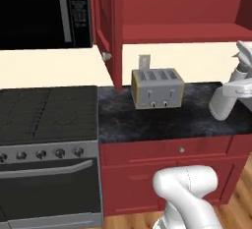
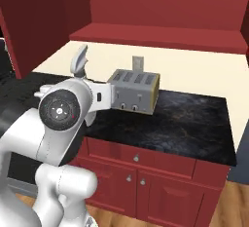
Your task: Move the cutting board and knife to the sink. Then move spray from the cabinet to the counter.
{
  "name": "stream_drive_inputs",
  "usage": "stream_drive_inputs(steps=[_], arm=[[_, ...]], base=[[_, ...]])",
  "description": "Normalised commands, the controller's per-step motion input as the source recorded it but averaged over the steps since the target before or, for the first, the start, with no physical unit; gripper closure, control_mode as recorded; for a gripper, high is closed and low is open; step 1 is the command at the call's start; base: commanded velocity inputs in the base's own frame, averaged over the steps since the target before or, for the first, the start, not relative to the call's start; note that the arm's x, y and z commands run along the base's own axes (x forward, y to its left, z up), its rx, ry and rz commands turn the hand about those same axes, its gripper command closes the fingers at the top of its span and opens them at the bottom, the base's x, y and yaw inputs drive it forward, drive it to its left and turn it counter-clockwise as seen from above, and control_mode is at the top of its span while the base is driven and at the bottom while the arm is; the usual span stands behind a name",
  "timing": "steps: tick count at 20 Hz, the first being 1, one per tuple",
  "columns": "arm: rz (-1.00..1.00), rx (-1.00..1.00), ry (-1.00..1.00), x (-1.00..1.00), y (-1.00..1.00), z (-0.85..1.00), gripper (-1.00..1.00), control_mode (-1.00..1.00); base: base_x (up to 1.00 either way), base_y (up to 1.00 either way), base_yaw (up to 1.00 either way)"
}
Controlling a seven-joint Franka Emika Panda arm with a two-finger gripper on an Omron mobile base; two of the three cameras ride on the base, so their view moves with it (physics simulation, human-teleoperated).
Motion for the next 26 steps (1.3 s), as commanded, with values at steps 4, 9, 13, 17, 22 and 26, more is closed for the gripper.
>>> stream_drive_inputs(steps=[4, 9, 13, 17, 22, 26], arm=[[0.0, 0.0, 0.0, 0.0, 0.0, 0.0, 1.0, 1.0], [0.0, 0.0, 0.0, 0.0, 0.0, 0.0, 1.0, 1.0], [0.0, 0.0, 0.0, 0.0, 0.0, 0.0, 1.0, 1.0], [0.0, 0.0, 0.0, 0.0, 0.0, 0.0, 1.0, 1.0], [0.0, 0.0, 0.0, 0.0, 0.0, 0.0, 1.0, 1.0], [0.0, 0.0, 0.0, 0.0, 0.0, 0.0, 1.0, 1.0]], base=[[-1.0, -0.28, -0.01], [-0.9, -0.51, -0.2], [-0.63, -0.59, -0.39], [-0.57, -0.66, -0.47], [-0.53, -0.67, -0.56], [-0.5, -0.6, -0.59]])
